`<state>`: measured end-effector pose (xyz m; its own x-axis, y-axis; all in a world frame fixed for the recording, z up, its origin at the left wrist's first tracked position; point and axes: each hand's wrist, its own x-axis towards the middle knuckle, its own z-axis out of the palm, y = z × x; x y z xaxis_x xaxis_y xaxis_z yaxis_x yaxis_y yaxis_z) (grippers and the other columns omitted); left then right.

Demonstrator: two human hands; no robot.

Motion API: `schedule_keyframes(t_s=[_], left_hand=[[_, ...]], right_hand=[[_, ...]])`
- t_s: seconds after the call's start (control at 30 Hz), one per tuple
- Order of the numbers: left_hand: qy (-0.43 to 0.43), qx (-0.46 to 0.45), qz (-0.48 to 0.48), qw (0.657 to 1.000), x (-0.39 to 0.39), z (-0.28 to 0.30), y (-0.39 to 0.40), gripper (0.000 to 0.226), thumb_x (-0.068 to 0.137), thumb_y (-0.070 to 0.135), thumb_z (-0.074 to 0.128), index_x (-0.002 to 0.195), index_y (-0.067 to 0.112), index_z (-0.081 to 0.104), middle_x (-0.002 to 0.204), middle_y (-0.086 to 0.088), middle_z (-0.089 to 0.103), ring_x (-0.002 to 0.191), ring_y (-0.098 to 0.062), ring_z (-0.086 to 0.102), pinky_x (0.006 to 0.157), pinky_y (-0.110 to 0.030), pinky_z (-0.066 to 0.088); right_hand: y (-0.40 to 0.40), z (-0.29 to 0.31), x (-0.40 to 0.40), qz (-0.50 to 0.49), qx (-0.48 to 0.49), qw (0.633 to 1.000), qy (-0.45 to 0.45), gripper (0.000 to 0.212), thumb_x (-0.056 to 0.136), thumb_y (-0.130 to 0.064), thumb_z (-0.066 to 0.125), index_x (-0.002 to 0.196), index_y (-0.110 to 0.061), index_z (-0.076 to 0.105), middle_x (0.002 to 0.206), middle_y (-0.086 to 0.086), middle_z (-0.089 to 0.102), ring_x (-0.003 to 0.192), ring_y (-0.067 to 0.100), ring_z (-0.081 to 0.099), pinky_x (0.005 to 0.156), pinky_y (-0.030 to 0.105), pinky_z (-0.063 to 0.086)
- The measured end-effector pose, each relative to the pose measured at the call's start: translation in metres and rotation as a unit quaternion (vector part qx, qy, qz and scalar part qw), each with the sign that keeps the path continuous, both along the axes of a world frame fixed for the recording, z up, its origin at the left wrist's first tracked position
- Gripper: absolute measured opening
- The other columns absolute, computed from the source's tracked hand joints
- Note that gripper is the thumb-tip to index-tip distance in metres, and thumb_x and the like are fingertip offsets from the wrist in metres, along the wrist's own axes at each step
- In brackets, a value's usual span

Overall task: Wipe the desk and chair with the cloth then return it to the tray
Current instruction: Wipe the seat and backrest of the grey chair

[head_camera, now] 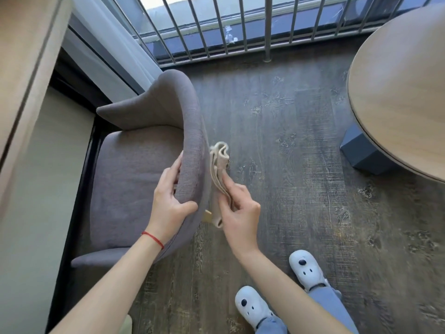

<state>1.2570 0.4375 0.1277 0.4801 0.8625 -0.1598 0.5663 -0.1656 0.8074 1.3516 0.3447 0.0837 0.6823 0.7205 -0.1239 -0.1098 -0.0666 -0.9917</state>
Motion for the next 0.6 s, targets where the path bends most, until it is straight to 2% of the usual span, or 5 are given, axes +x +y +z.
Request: schedule_keyframes(t_s=[0.07,0.17,0.33,0.43,0.6], left_hand=[[-0.009,-0.006,0.0,1.0,0.0,0.0,0.001,0.098,0.045,0.023,0.058,0.141,0.018,0.038,0.12,0.004,0.054,0.112,-0.007,0.053,0.094,-0.026,0.045],[-0.004,0.0,0.001,1.0,0.0,0.0,0.001,0.099,0.045,0.024,0.057,0.141,0.017,0.038,0.125,-0.006,0.053,0.115,-0.015,0.052,0.098,-0.04,0.046],[0.002,-0.007,0.009,1.0,0.001,0.002,-0.001,0.099,0.045,0.025,0.057,0.142,0.022,0.037,0.123,0.001,0.05,0.115,-0.01,0.049,0.098,-0.039,0.045],[0.002,-0.01,0.006,1.0,0.002,0.002,0.0,0.098,0.046,0.025,0.058,0.142,0.022,0.037,0.125,-0.008,0.051,0.116,-0.017,0.051,0.096,-0.045,0.046],[0.005,-0.006,0.007,1.0,0.002,0.002,0.0,0.099,0.045,0.026,0.057,0.141,0.019,0.038,0.127,0.001,0.051,0.117,-0.007,0.049,0.095,-0.027,0.041]], right_hand=[[0.016,0.012,-0.011,-0.003,0.054,0.998,-0.031,0.051,0.085,-0.002,0.058,0.127,-0.031,0.056,0.113,-0.014,0.068,0.094,0.008,0.062,0.085,0.013,0.047],[0.033,0.011,-0.002,-0.006,0.034,0.998,-0.048,0.048,0.081,0.006,0.056,0.122,-0.017,0.062,0.118,0.005,0.07,0.098,0.008,0.062,0.089,0.007,0.043],[0.054,0.014,0.035,-0.024,-0.03,0.999,-0.036,0.044,0.087,0.003,0.055,0.125,-0.017,0.06,0.097,0.012,0.074,0.086,0.026,0.064,0.082,0.026,0.047],[0.062,0.028,0.023,-0.016,0.027,0.996,-0.081,0.045,0.087,0.002,0.055,0.128,-0.017,0.058,0.106,0.007,0.072,0.084,0.018,0.059,0.084,0.015,0.044],[0.041,0.008,0.031,0.064,-0.088,0.993,-0.043,0.046,0.084,0.004,0.052,0.125,-0.016,0.061,0.105,0.011,0.074,0.101,0.025,0.065,0.093,0.028,0.048]])
